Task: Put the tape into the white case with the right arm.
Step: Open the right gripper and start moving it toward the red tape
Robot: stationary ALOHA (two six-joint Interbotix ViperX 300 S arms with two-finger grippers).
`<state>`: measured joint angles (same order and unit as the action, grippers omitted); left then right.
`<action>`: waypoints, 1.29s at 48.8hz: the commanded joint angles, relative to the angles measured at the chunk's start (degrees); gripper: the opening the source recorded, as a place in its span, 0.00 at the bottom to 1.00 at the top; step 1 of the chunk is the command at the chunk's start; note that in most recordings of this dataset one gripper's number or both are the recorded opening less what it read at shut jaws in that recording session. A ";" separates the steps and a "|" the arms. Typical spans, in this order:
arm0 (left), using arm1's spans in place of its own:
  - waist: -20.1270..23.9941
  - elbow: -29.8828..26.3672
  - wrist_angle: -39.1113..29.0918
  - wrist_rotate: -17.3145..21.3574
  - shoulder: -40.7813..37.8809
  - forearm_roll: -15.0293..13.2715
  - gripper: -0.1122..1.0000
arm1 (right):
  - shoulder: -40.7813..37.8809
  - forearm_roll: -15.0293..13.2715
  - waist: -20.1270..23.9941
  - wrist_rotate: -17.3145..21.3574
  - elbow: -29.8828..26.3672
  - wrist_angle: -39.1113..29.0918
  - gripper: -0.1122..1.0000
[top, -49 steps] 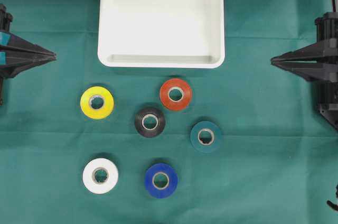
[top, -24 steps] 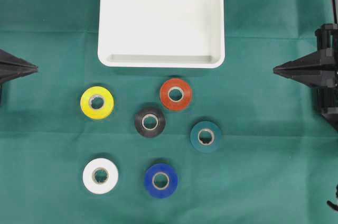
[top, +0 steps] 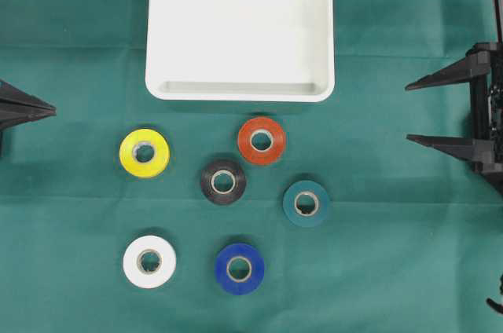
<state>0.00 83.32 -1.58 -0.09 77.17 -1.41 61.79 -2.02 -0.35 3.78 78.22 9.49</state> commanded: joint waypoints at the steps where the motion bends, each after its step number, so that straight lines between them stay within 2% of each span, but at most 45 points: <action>1: -0.09 -0.62 0.00 0.18 -0.35 0.00 0.10 | -0.26 0.00 -0.18 0.18 -0.70 -0.44 0.71; 12: -0.09 -0.53 0.00 0.26 -0.26 0.00 0.10 | -0.26 -0.18 0.35 0.00 -0.70 -4.92 0.71; 23: 0.00 0.09 0.00 0.35 -0.26 0.00 0.10 | -0.26 -2.11 4.57 0.09 -0.97 -10.28 0.71; 32: 0.00 0.70 0.00 0.26 -0.26 0.00 0.10 | -0.09 -2.02 7.03 0.18 -0.70 -10.72 0.71; 63: 0.00 0.70 0.00 0.18 -0.26 0.00 0.10 | -0.62 -2.11 7.29 0.09 0.00 -10.55 0.71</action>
<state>0.00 84.81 -1.85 0.09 77.26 -1.41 61.88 -4.04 6.77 3.87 79.01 -1.49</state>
